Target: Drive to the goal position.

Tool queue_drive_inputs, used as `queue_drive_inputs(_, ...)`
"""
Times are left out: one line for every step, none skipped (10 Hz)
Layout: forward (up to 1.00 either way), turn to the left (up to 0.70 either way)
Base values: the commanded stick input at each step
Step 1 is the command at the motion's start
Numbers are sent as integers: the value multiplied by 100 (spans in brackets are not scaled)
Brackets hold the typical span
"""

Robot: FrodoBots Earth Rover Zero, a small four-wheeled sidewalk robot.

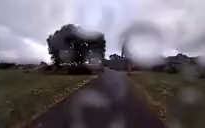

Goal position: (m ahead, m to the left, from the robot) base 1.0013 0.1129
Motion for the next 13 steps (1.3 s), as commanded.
queue_drive_inputs(70,0)
queue_drive_inputs(70,0)
queue_drive_inputs(70,0)
queue_drive_inputs(70,0)
queue_drive_inputs(70,0)
queue_drive_inputs(70,0)
queue_drive_inputs(70,0)
queue_drive_inputs(70,0)
queue_drive_inputs(70,0)
queue_drive_inputs(70,0)
queue_drive_inputs(70,0)
queue_drive_inputs(70,0)
queue_drive_inputs(70,0)
